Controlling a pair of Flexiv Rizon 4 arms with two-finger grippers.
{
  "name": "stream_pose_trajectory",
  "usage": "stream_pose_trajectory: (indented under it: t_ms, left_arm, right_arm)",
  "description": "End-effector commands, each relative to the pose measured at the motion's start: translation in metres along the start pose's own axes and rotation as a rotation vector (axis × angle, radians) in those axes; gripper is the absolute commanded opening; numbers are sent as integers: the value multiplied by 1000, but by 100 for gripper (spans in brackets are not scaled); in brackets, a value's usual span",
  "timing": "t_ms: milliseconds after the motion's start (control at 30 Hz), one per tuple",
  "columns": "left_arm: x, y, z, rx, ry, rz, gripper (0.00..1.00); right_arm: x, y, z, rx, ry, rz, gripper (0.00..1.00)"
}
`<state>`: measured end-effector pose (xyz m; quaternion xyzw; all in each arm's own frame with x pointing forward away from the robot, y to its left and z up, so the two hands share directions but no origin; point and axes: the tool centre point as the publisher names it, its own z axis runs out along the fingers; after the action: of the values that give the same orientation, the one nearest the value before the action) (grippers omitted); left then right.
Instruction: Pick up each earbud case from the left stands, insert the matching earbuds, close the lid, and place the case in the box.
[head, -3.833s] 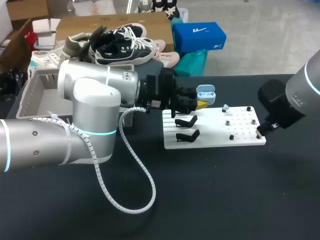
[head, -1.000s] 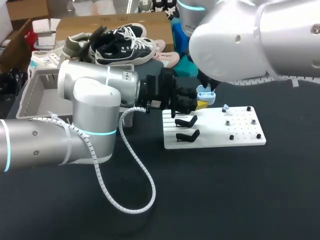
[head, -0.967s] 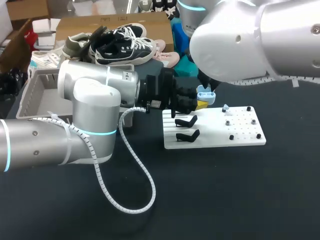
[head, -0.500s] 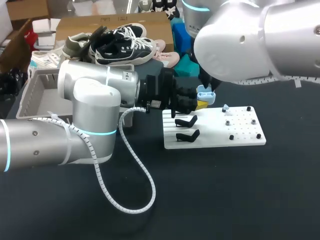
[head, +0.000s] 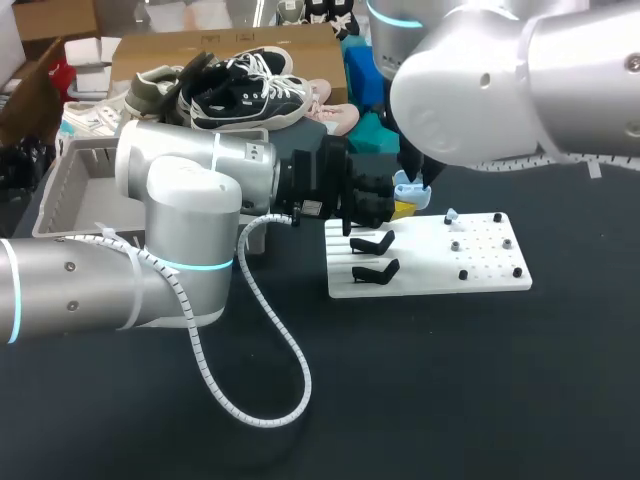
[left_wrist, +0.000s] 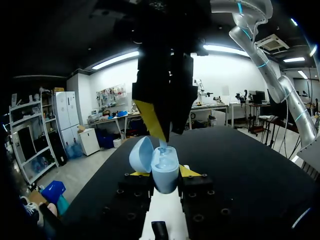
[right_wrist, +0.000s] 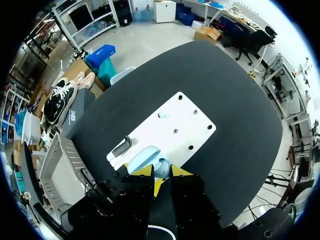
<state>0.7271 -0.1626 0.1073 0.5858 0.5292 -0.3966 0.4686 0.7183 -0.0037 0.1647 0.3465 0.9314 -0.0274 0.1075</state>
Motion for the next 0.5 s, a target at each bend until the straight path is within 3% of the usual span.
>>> stream_pose_trajectory:
  t_ms: [33, 500]
  left_arm:
    - [0, -1, 0, -3, -1, 1, 0]
    - [0, -1, 0, -3, -1, 1, 0]
  right_arm:
    - [0, 3, 0, 5, 0, 1, 0]
    - [1, 5, 7, 4, 17, -4, 0]
